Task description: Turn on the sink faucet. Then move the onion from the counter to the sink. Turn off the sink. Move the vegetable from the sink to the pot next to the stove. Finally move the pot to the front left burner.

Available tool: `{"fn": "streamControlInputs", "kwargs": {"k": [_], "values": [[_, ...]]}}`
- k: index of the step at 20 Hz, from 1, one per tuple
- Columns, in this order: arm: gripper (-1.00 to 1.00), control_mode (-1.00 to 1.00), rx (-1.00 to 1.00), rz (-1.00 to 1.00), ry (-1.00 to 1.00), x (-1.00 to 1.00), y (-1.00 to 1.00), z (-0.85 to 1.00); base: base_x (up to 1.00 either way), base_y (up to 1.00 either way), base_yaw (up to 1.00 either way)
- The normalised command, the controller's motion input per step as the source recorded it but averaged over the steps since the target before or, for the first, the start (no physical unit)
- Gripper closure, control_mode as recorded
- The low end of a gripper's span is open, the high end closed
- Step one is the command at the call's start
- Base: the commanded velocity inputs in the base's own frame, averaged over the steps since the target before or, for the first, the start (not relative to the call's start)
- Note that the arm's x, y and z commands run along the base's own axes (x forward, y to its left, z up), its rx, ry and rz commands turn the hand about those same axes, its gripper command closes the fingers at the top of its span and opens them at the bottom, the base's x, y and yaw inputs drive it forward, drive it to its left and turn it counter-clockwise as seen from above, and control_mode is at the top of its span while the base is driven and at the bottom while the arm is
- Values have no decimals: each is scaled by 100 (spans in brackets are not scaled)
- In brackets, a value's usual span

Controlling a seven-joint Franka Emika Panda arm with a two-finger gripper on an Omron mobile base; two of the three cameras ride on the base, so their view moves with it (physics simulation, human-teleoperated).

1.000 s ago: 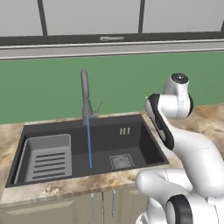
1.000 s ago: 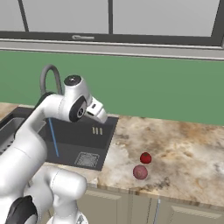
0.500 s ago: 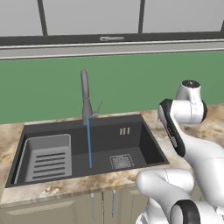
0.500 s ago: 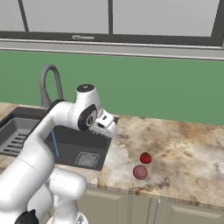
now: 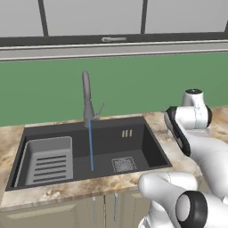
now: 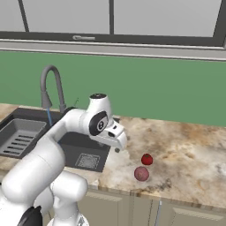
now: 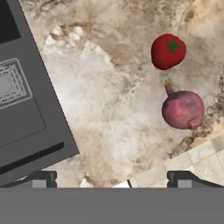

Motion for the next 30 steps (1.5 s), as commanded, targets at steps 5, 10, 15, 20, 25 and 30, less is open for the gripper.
{"fn": "streamControlInputs", "kwargs": {"k": [5,10,15,20,25,30], "values": [[-100,-100,1,-1,2,-25,-57,-32,0,0,0],[-100,-100,0,0,4,-8,-51,-26,0,0,0],[-100,-100,0,0,3,0,-42,-16,0,0,0],[-100,-100,0,0,2,0,-40,-14,0,0,0],[-100,-100,0,0,0,0,-39,-13,0,0,0],[-100,-100,0,1,0,16,-13,-14,0,0,0]]}}
